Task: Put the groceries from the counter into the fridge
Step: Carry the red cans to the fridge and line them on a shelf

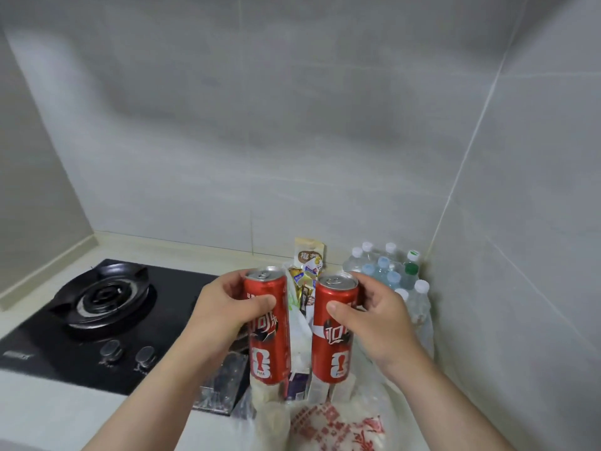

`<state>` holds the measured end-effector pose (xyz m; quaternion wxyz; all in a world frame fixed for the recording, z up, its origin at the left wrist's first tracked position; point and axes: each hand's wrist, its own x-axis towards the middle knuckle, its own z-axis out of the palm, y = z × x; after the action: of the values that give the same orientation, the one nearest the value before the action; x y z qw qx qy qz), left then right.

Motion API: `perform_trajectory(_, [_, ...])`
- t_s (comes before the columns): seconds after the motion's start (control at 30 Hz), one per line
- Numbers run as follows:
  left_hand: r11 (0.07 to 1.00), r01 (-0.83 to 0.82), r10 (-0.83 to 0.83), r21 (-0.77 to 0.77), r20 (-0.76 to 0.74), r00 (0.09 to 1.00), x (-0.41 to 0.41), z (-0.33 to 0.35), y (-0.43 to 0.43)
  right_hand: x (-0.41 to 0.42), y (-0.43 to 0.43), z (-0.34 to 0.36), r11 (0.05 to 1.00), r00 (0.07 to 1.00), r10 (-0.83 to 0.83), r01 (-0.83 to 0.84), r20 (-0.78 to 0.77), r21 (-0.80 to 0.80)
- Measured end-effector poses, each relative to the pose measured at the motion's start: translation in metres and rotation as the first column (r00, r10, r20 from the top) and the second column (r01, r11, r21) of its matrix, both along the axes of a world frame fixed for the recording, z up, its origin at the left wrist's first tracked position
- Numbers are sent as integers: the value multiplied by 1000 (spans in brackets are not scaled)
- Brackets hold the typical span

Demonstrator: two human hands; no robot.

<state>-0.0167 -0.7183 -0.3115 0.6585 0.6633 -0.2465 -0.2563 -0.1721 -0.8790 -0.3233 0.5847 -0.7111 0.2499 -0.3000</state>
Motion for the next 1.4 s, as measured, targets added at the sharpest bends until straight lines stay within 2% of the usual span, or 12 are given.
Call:
perform_trajectory(0.43, [990,-140,140,2,75,987,53,10,110,70,84,21,991,997,78,-77,7,-105])
perform_trajectory(0.7, [935,-354,349,28,114,930,73,13,188,123,136,27,960,970,244,-240,14,-142])
perform_trajectory(0.87, [856,-516,508,18,146,849,70,18,225,151,160,28,904,914,406,-403,-8,-141])
perform_trajectory(1.0, [760,-650,638,18,174,750,58,23,245,172,174,30,833,845,534,-530,-20,-160])
perform_trajectory(1.17, [618,-786,771,25,180,612,37,26,261,187,185,32,718,731,682,-676,-32,-166])
perform_trajectory(1.4, [455,-890,879,8,155,451,-8,32,270,196,200,35,524,539,841,-832,-41,-184])
